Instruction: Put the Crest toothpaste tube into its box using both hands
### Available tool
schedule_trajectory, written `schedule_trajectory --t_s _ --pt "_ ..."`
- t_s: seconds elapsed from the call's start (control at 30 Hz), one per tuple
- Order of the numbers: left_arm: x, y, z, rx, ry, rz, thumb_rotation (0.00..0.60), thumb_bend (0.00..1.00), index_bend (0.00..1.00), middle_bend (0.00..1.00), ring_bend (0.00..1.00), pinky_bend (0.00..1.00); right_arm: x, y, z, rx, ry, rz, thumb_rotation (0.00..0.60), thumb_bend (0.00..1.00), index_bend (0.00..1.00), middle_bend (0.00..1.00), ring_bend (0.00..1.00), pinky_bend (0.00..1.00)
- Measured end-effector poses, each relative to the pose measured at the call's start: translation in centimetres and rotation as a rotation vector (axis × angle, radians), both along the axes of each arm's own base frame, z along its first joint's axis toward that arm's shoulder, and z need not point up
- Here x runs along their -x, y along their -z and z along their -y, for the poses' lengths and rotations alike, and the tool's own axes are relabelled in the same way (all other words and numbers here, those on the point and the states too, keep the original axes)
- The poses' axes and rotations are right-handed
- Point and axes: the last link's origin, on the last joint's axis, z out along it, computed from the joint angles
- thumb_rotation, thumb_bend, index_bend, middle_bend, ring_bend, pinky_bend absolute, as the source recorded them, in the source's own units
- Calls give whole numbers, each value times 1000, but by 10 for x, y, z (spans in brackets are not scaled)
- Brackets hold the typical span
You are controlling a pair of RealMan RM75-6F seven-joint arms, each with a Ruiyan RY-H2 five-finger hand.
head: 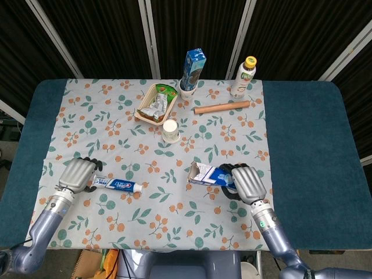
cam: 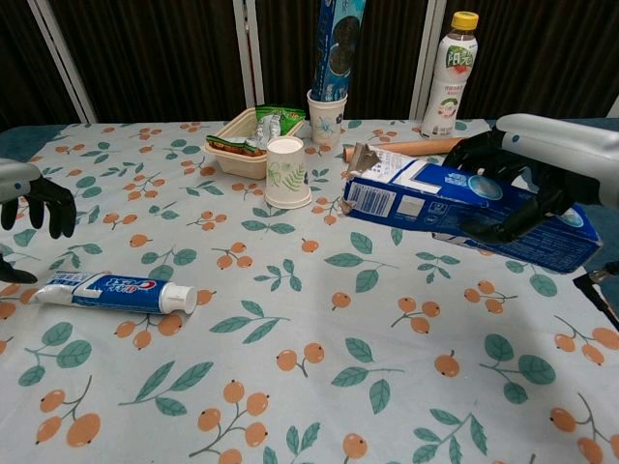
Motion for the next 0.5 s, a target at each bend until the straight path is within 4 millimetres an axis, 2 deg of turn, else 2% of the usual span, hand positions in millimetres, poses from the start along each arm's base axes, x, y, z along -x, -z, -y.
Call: schedule_trajectory --t_s 0.5 --pt "1 29 -7 53 -8 -51 600 185 439 443 406 454 5 -7 0 16 5 8 600 369 377 460 422 347"
